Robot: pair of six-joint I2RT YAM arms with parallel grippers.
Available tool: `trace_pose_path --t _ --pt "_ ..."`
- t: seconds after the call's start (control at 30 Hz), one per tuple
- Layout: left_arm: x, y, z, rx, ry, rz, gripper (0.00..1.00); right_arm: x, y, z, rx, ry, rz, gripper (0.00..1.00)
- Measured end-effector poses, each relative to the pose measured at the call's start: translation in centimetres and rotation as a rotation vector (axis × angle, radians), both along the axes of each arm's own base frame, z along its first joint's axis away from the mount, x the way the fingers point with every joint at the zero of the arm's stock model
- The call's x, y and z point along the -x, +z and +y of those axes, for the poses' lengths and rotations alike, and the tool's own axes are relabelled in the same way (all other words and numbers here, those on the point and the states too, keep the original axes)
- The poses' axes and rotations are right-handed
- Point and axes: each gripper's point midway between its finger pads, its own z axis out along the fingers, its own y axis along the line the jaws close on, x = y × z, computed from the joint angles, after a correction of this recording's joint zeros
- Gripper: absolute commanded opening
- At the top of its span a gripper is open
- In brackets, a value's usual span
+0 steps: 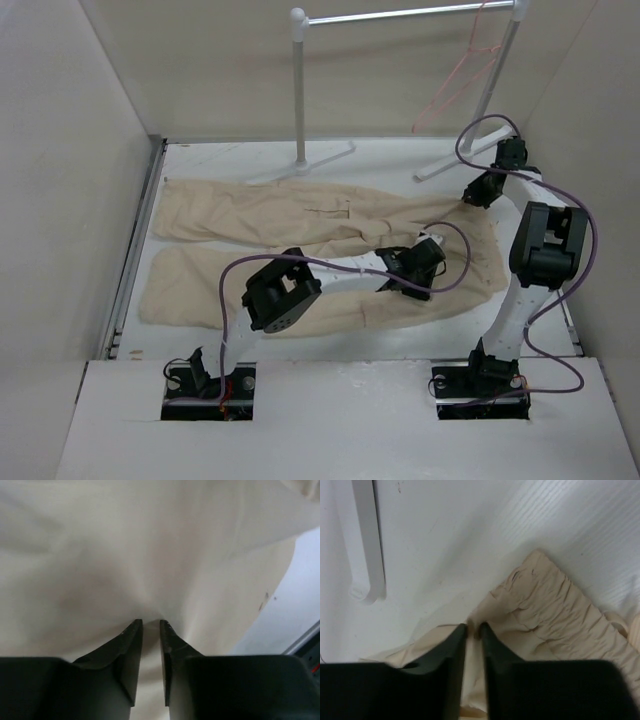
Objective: Place the trousers on the hanger
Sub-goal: Flatten out the trousers at the center of the board.
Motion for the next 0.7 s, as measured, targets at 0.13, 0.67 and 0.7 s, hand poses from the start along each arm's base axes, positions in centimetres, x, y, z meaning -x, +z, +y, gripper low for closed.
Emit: trace_pose_path --t 0.13,0.67,0.7 --pt "1.9 -0.3 -0.7 0.012 -0.03 0.041 0.08 -1.0 -0.3 -0.2 -0.005 -0.007 0.003 0.06" --pt "4.4 0.2 -2.0 0.076 -0.012 0.138 0.45 -5.1 0.0 -1.5 -0.02 -0.065 -0.042 0.47" --pt "4.3 0.5 -1.9 0.08 -0.007 0.132 0.5 -5.1 0.1 -1.6 -0.018 -0.066 -0.045 0.52"
